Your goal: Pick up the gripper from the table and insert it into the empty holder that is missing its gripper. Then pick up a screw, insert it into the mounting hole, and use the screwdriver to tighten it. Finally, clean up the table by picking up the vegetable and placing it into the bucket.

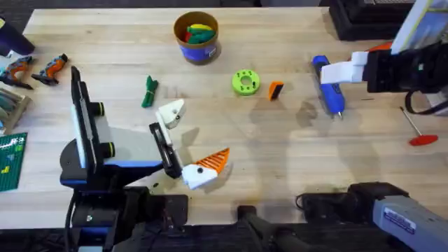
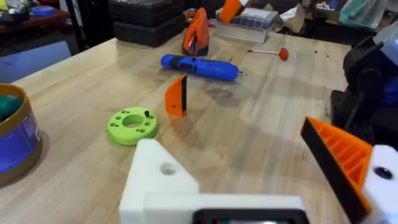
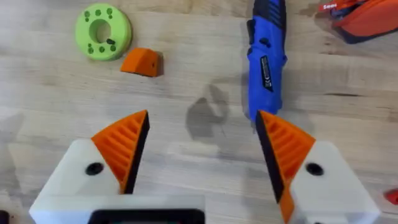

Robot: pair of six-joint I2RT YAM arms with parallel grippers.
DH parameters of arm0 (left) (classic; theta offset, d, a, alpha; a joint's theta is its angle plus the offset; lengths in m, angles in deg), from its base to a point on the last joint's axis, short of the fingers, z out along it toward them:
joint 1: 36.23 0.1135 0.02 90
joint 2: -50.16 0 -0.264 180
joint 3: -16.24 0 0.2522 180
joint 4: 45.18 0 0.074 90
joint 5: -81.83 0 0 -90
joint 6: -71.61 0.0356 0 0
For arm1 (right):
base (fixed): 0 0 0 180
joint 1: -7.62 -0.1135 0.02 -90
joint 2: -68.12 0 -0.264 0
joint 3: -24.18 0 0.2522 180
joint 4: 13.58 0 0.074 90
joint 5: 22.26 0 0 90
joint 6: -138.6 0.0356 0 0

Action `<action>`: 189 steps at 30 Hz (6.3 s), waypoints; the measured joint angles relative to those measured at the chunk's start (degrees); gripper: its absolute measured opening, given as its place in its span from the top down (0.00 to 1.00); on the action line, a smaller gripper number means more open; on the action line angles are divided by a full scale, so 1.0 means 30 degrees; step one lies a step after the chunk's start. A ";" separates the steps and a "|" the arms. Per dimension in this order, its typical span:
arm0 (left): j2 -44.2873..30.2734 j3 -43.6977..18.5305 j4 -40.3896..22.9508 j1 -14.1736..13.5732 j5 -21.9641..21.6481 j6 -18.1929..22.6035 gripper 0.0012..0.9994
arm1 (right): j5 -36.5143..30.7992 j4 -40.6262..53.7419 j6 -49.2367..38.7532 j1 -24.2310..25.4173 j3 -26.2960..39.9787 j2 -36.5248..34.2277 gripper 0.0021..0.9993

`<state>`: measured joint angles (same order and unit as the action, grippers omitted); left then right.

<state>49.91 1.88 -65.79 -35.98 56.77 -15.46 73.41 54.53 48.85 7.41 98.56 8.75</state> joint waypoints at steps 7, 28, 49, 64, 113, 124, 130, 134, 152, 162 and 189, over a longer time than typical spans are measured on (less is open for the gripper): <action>0.0000 0.0000 0.0000 0.0000 0.0000 -0.0004 0.01 | 0.0000 0.0000 -0.0004 0.0000 0.0000 0.0000 0.01; 0.0000 0.0000 0.0000 0.0000 0.0000 -0.0048 0.01 | 0.0000 -0.0080 0.0000 0.0000 0.0000 -0.0001 0.01; 0.0000 0.0000 0.0000 0.0000 0.0000 -0.0061 0.01 | -0.2762 0.2351 0.4992 -0.6121 0.5498 -0.4453 0.01; 0.0000 0.0000 0.0000 0.0000 0.0000 -0.0062 0.01 | -0.3468 0.4696 0.8923 -0.9668 0.9122 -0.9679 0.01; 0.0000 0.0000 0.0000 -0.0004 0.0000 -0.0062 0.01 | -0.2987 0.1297 0.6921 -0.7832 0.6870 -1.4753 0.65; 0.0000 0.0000 0.0000 0.0000 0.0000 -0.0062 0.01 | -0.2958 0.1231 0.6958 -0.7832 0.6870 -1.4749 0.98; 0.0000 0.0000 0.0000 0.0000 0.0004 -0.0062 0.01 | -0.2951 0.1868 0.6953 -0.7832 0.6977 -1.4749 0.98; 0.0000 0.0000 0.0000 0.0000 0.0000 -0.0062 0.01 | -0.2932 0.3588 0.6955 -0.7839 0.7858 -1.4698 0.99; 0.0000 0.0000 0.0000 0.0000 0.0000 -0.0062 0.01 | 0.2797 0.0241 0.6900 -0.8699 1.0922 -1.0626 0.99; 0.0000 0.0000 0.0000 0.0000 0.0000 -0.0062 0.01 | 0.7888 -0.7287 0.7318 -0.8633 0.5396 -0.9050 0.99; 0.0000 0.0000 0.0000 0.0000 0.0000 -0.0070 0.01 | 2.3212 -2.9376 1.8605 -0.6499 -0.6994 -0.9491 0.99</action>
<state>49.91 1.88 -65.79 -35.98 56.77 -15.67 143.04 -33.60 104.67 -12.09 77.58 -19.72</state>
